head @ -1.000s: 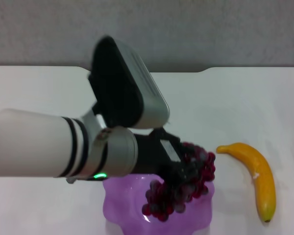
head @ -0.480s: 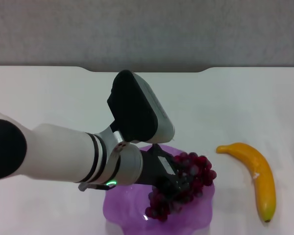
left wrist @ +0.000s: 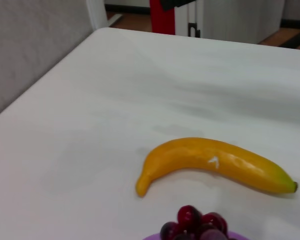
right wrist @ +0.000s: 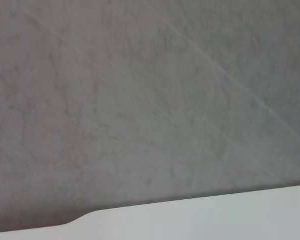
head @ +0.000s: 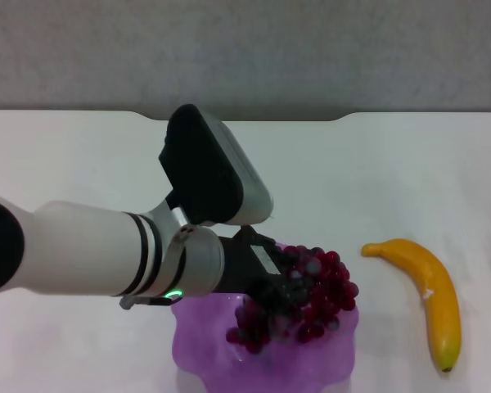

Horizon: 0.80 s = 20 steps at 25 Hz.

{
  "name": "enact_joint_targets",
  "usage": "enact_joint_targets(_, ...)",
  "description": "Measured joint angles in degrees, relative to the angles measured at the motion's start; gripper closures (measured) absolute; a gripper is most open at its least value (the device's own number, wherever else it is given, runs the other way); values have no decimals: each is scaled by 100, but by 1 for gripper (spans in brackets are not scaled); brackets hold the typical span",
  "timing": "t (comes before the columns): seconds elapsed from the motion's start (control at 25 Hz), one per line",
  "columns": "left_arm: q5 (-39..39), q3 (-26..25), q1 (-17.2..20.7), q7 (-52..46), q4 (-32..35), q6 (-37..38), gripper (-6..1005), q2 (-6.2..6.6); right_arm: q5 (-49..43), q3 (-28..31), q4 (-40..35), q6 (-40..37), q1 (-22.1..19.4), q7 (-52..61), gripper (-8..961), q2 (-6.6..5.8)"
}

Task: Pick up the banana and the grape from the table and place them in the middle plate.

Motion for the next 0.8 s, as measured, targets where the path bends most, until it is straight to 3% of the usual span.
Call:
enact_joint_targets(0.44, 542, -21, 290, -83, -473, 44, 403, 2, 0, 0, 6, 0, 0, 0, 391, 0)
enact_joint_targets(0.8, 1681, -79, 926, -24, -660, 1718, 113, 6, 0, -9, 29, 0, 0, 0, 391, 0)
